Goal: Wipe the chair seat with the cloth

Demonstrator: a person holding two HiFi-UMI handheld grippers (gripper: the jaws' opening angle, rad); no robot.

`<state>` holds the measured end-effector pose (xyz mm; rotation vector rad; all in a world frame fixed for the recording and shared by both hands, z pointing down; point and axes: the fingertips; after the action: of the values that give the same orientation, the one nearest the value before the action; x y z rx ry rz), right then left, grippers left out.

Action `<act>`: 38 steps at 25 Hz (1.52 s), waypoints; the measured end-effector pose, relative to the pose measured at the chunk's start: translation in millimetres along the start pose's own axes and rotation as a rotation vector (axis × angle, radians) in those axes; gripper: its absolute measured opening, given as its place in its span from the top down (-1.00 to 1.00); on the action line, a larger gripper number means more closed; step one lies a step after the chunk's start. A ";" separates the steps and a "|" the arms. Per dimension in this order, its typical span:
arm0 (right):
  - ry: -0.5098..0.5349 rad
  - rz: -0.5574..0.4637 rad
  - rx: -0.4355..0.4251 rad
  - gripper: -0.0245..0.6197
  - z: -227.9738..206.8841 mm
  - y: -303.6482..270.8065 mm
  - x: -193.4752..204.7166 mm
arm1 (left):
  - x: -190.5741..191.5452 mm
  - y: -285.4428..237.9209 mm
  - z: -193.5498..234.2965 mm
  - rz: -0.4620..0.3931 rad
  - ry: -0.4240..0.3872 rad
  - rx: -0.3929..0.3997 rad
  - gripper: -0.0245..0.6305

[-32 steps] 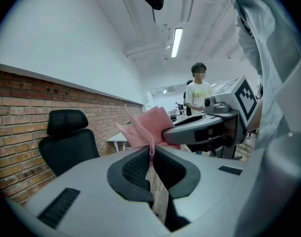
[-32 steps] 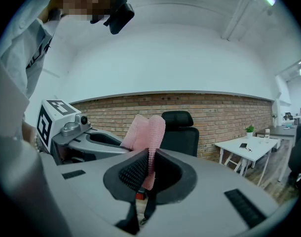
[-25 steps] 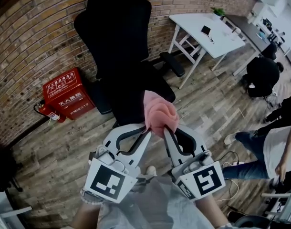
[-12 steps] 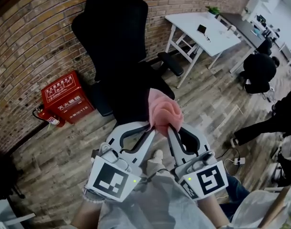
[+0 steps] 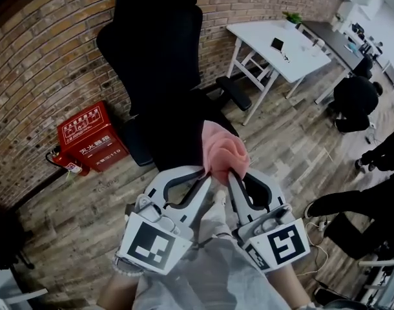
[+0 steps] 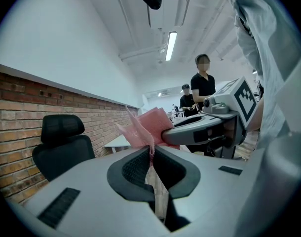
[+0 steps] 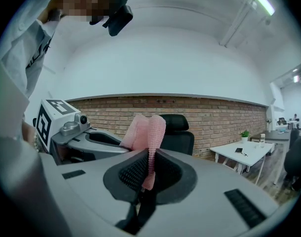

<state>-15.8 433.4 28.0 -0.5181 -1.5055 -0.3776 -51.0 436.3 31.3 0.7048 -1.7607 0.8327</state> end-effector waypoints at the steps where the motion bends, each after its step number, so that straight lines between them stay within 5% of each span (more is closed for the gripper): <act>1: -0.002 -0.002 -0.006 0.76 -6.1 -3.3 0.6 | 0.1 -6.0 2.5 0.003 -0.001 -0.005 0.81; 25: -0.024 0.006 -0.244 0.77 -209.3 -119.3 -3.5 | -11.3 -209.5 99.2 0.071 0.036 -0.198 0.81; 38: -0.020 0.026 -0.360 0.77 -259.7 -146.7 -3.6 | -14.7 -261.0 118.8 0.116 0.069 -0.296 0.81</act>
<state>122.9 169.6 39.8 -0.8255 -1.4547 -0.6305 92.8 188.0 42.9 0.3774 -1.8258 0.6458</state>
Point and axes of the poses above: the fingertips, and each gripper's own axes: y backward along the fingers, z to its left, x out of its underside, and after that the axes turned 3 degrees about -x, right-handed
